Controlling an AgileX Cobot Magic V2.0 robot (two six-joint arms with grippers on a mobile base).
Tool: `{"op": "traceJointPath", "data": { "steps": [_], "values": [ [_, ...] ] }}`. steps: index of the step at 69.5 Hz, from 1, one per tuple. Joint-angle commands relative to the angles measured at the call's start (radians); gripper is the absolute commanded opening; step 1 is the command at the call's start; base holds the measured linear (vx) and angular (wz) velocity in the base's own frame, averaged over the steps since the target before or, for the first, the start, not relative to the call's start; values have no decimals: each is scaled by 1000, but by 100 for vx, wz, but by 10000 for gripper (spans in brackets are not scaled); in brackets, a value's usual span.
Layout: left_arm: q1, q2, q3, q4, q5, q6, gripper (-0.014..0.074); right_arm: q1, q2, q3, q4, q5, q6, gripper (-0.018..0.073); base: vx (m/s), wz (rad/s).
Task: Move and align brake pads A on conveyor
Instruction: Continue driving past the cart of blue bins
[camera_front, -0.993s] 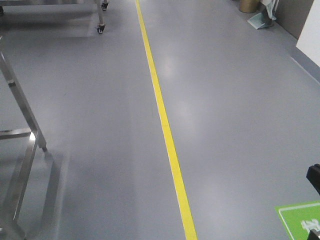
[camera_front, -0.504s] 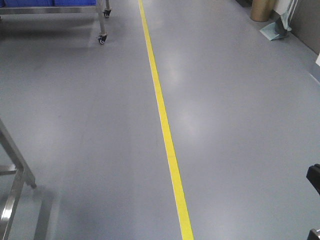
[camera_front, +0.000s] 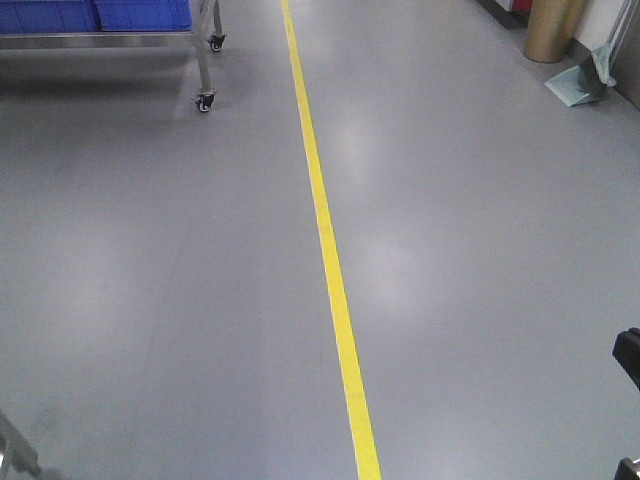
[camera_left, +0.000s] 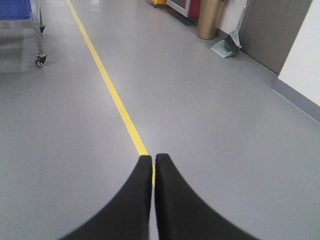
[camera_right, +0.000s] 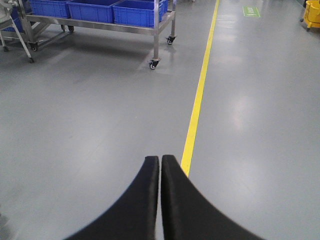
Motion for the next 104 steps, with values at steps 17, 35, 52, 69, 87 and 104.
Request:
{"op": "traceJointPath", "data": {
  "steps": [17, 35, 52, 69, 87, 104],
  "values": [
    [-6, 12, -23, 6, -69, -2, -6, -2, 6, -29, -1, -73, -9, -6, 53, 7],
    [-6, 12, -23, 6, -69, -2, -6, -2, 6, -29, -1, -73, -9, -6, 49, 9],
    [-6, 12, -23, 6, -69, -2, -6, -2, 6, -29, -1, -73, -9, -6, 41, 8],
    [-6, 12, -23, 6, -69, -2, -6, -2, 6, -29, -1, -73, -9, -6, 27, 7],
    [-6, 12, -23, 6, -69, -2, -6, -2, 6, -29, -1, -73, -9, -6, 11, 4],
    [-6, 12, -23, 6, -69, -2, -6, -3, 6, -29, -1, -73, -9, -6, 4, 6]
  ]
}}
